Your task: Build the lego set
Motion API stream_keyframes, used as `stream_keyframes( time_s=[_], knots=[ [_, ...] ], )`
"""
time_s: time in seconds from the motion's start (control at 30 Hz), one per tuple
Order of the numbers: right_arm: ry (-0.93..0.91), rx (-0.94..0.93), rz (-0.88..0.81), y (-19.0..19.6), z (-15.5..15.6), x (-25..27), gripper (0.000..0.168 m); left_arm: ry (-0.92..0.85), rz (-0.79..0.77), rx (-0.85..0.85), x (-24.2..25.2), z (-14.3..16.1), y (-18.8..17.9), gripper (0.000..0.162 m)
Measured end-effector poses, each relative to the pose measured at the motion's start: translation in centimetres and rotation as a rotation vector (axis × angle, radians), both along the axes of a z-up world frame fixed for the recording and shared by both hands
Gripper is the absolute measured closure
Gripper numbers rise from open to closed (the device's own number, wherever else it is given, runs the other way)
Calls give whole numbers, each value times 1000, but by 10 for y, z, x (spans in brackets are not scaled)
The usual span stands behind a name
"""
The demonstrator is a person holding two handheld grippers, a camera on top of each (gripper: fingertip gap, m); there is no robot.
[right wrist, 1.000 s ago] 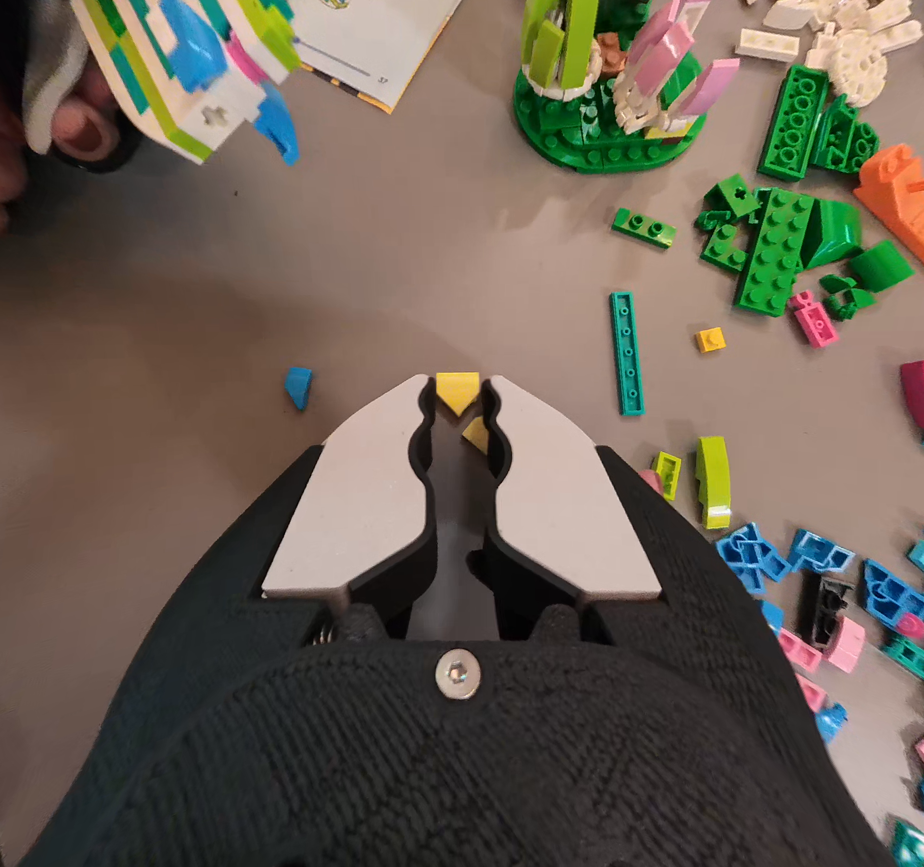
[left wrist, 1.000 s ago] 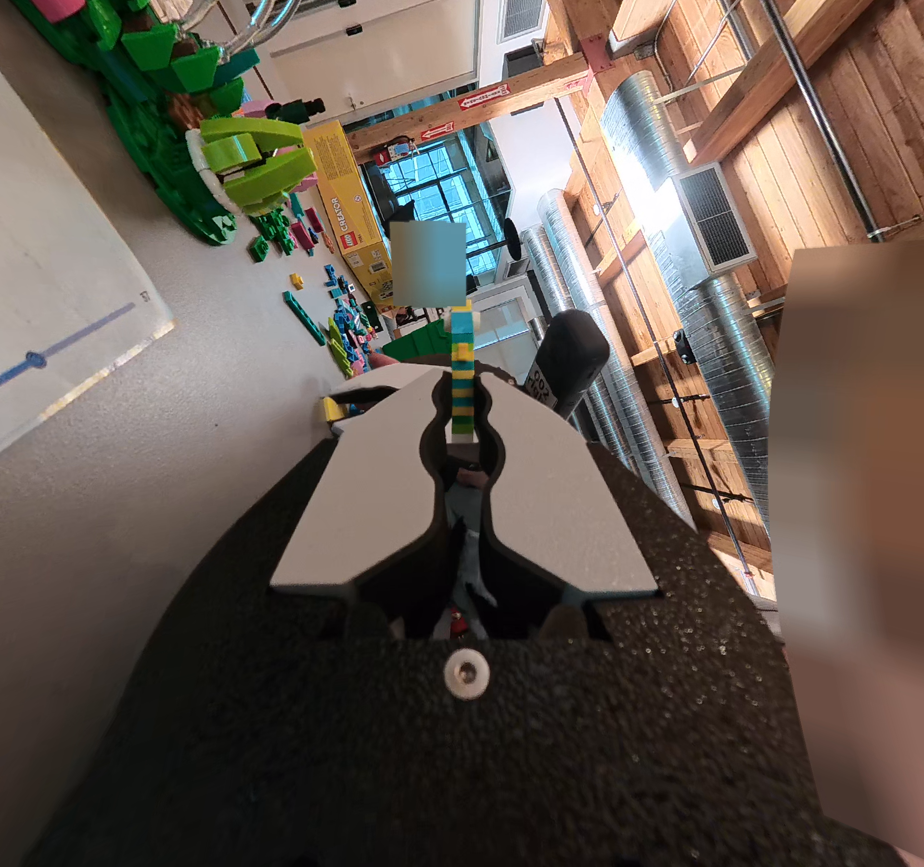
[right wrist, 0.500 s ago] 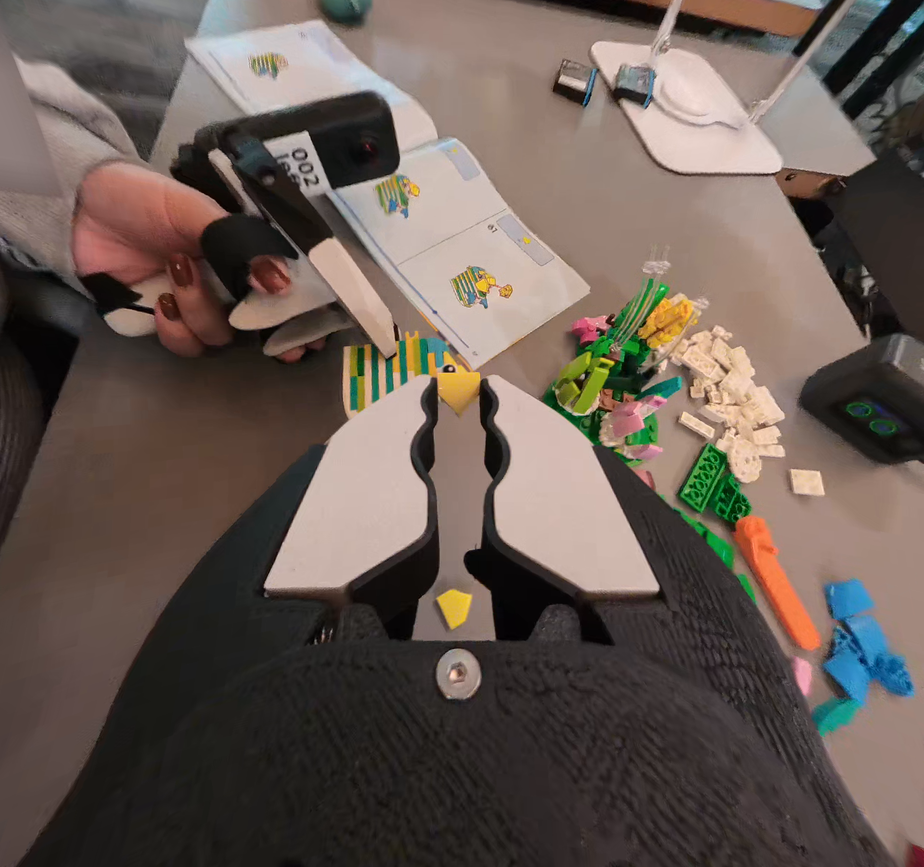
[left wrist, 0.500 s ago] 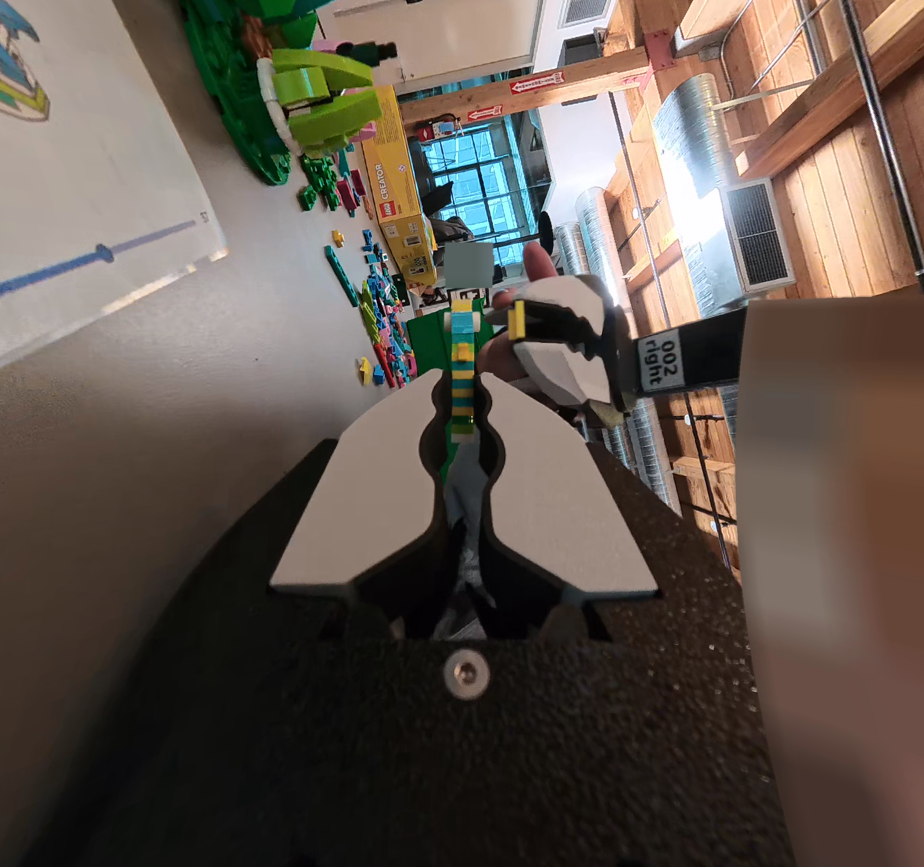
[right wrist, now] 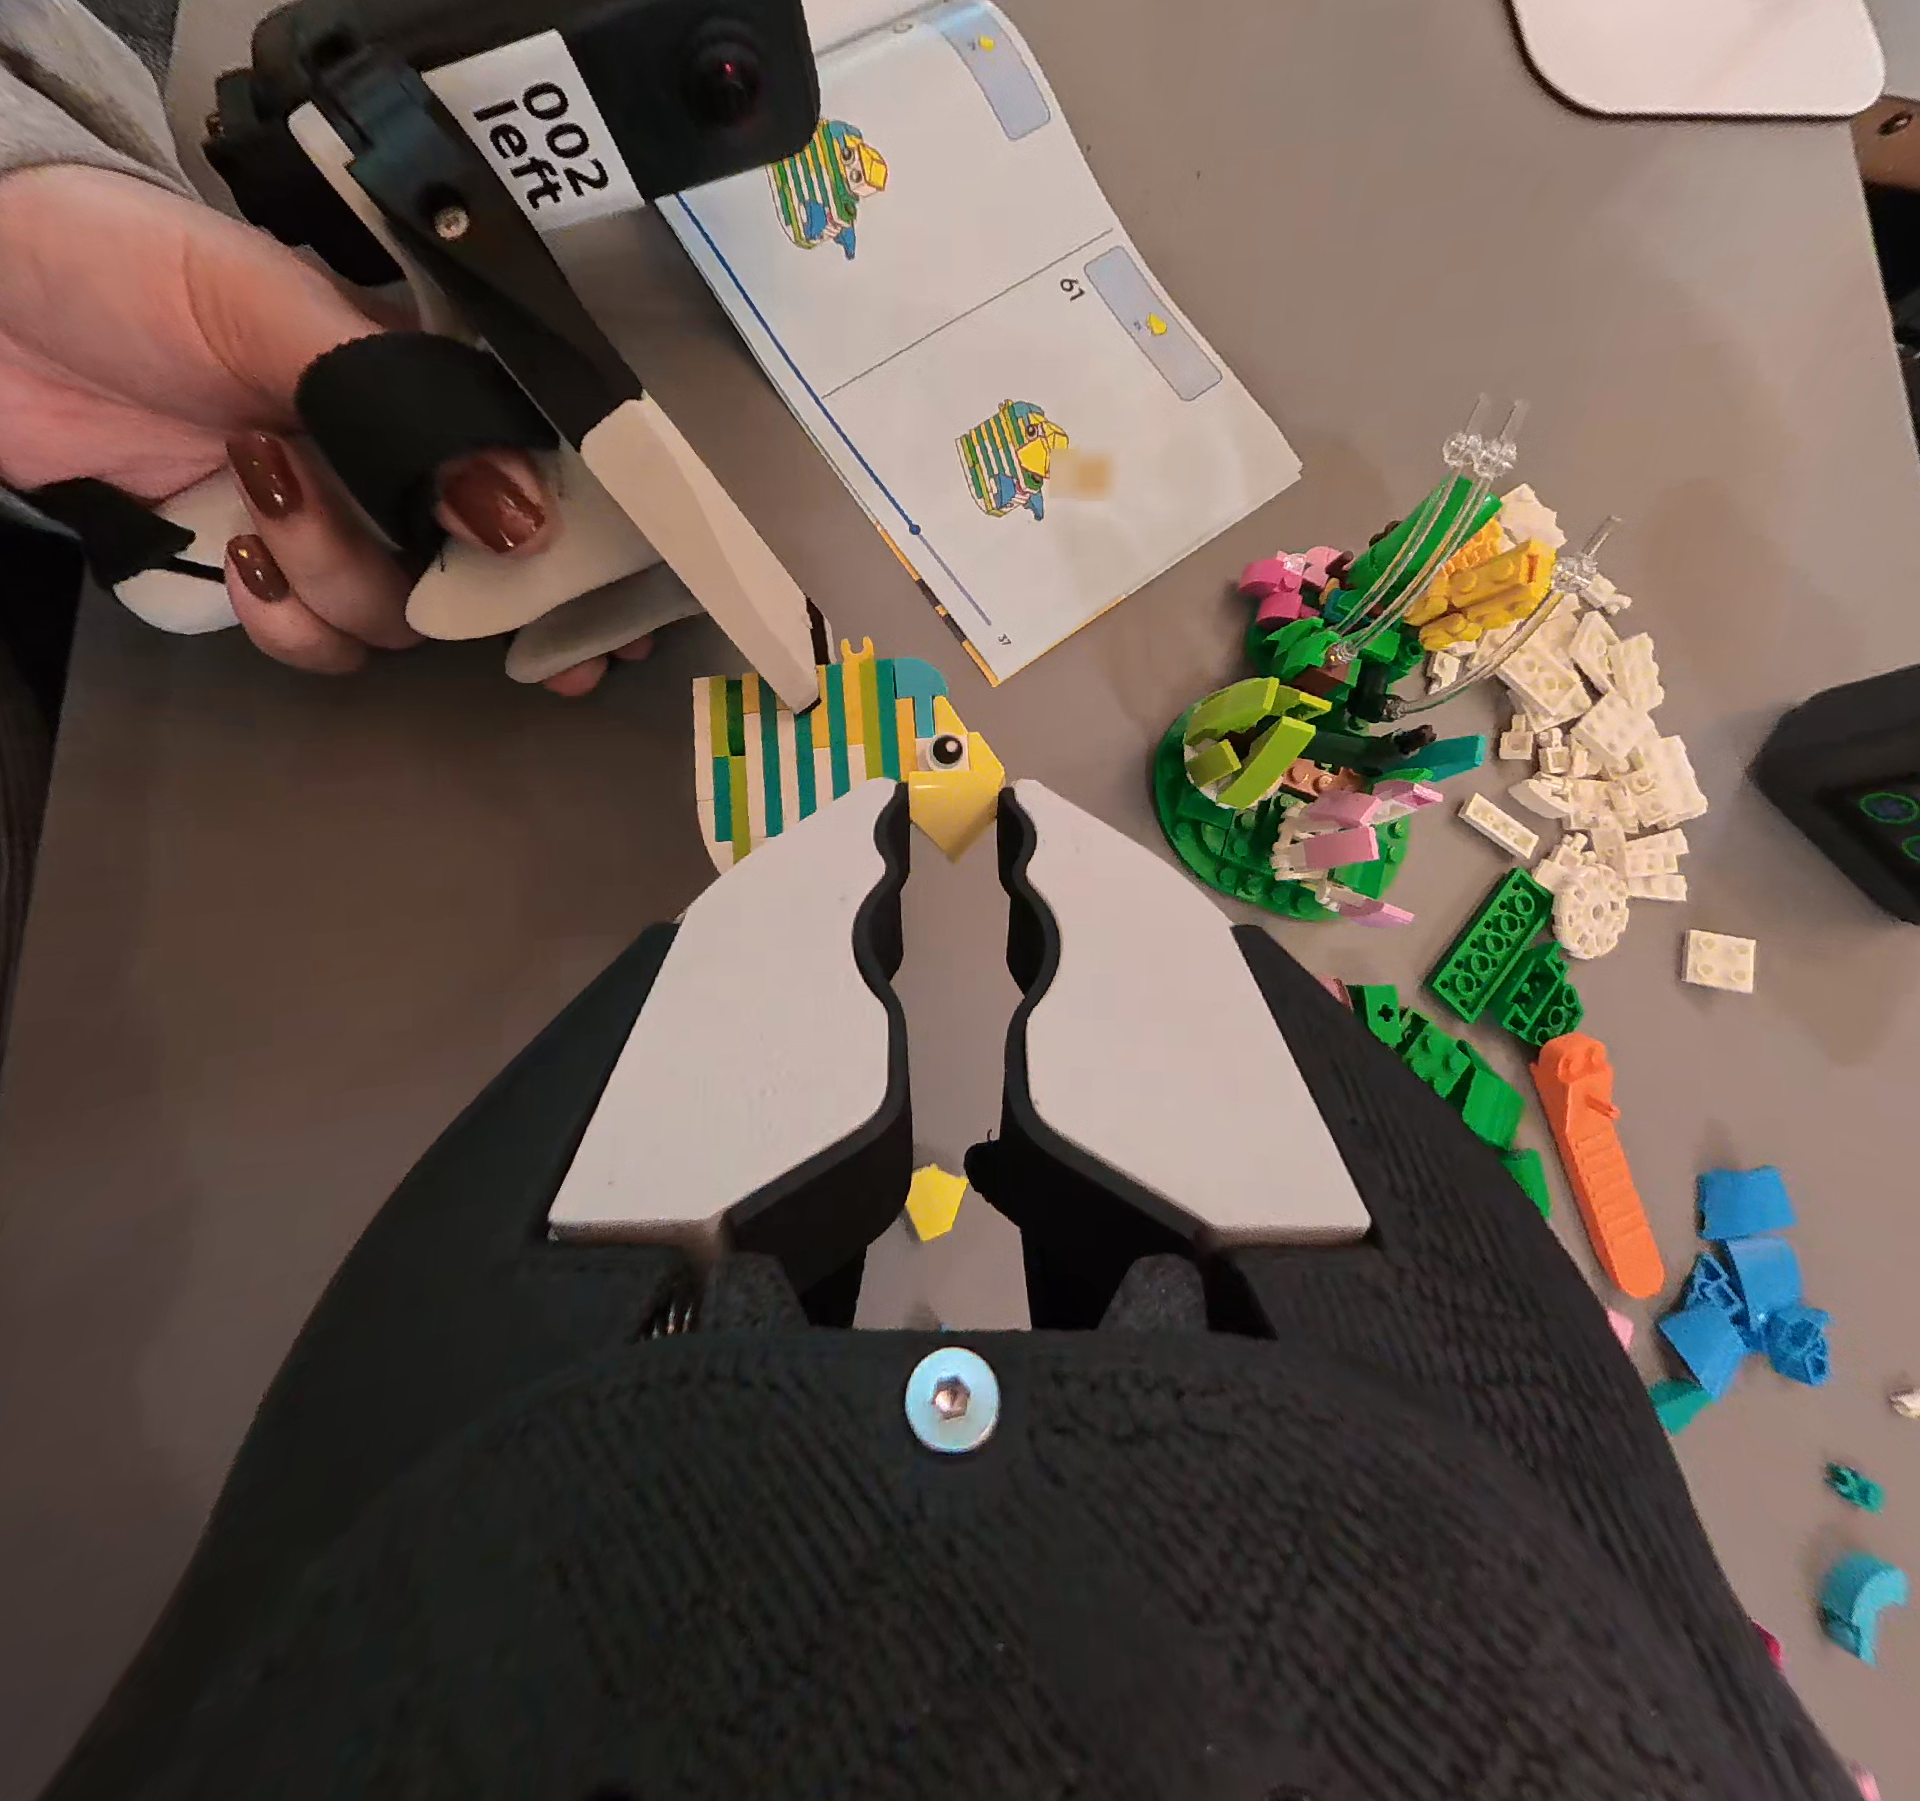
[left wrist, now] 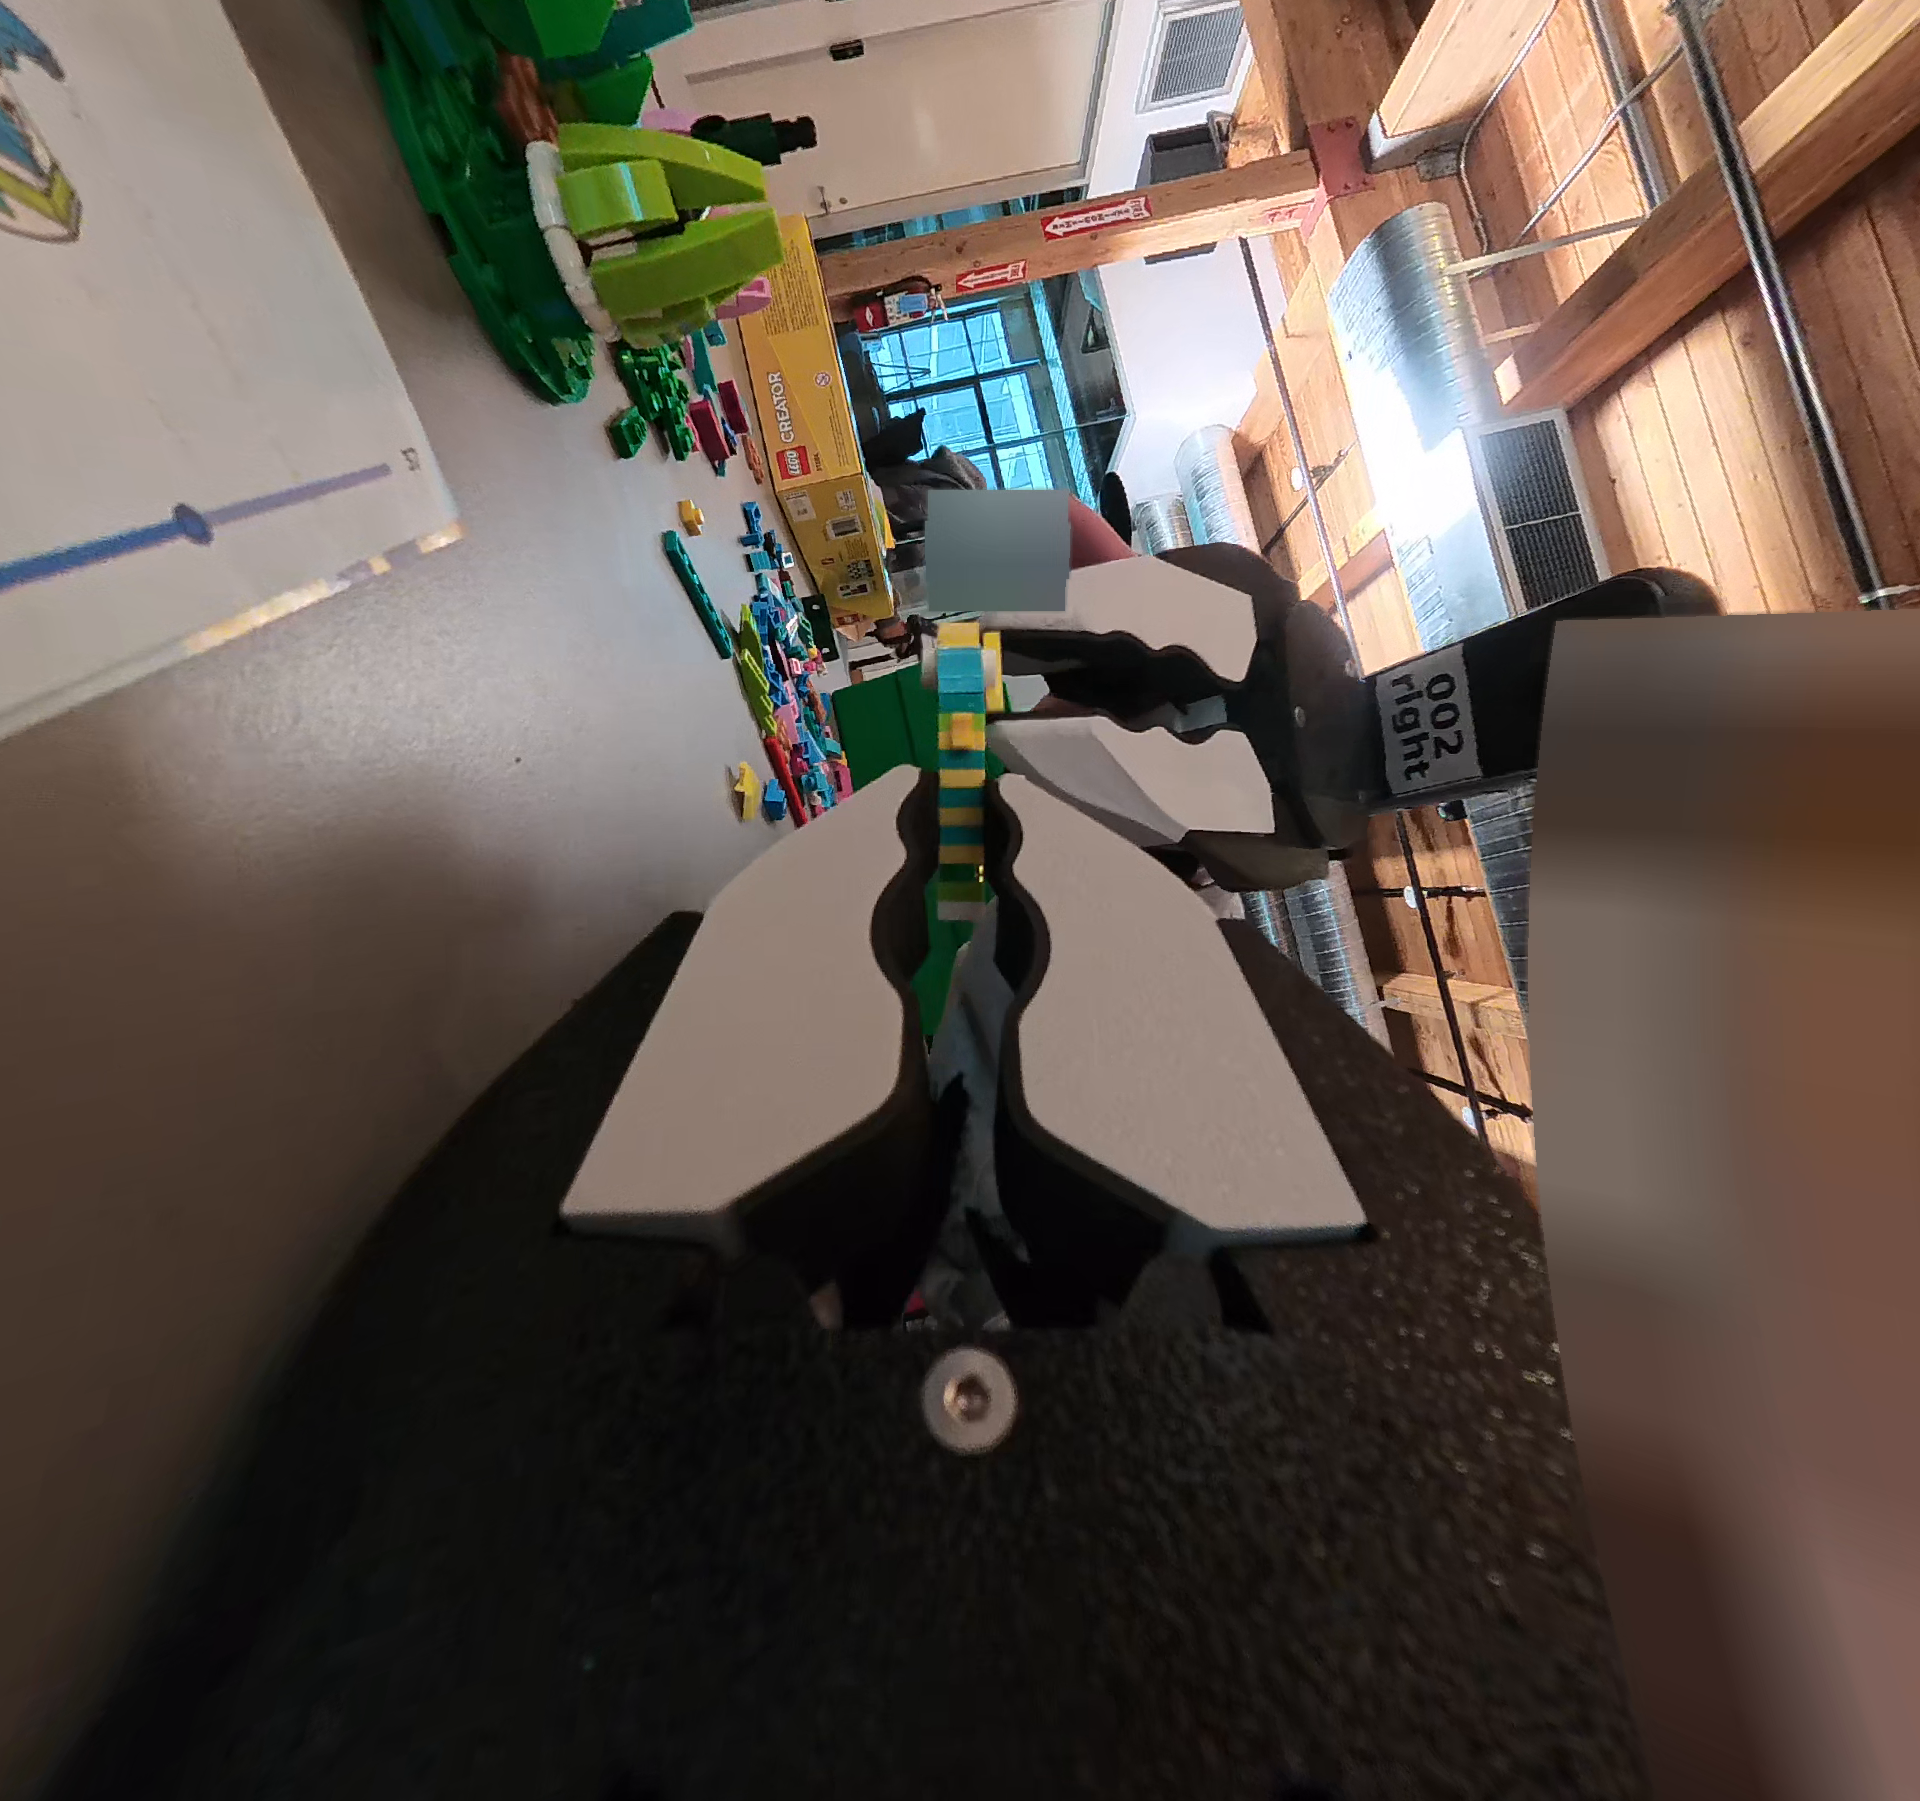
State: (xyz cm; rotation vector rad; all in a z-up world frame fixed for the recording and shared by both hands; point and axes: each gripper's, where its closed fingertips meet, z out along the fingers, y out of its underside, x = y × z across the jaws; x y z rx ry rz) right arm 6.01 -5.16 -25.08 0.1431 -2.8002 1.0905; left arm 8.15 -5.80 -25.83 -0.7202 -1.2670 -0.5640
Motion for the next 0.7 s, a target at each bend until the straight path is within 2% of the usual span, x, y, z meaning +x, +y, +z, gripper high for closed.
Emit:
stream_keyframes(
  time_s=[0.33,0.7],
  knots=[
    [37,64,23,2,-2,3,154,-5,-17,-6,1,-1,2,155],
    [78,56,41,3,0,2,153,5,-27,-9,2,0,3,155]
  ],
)
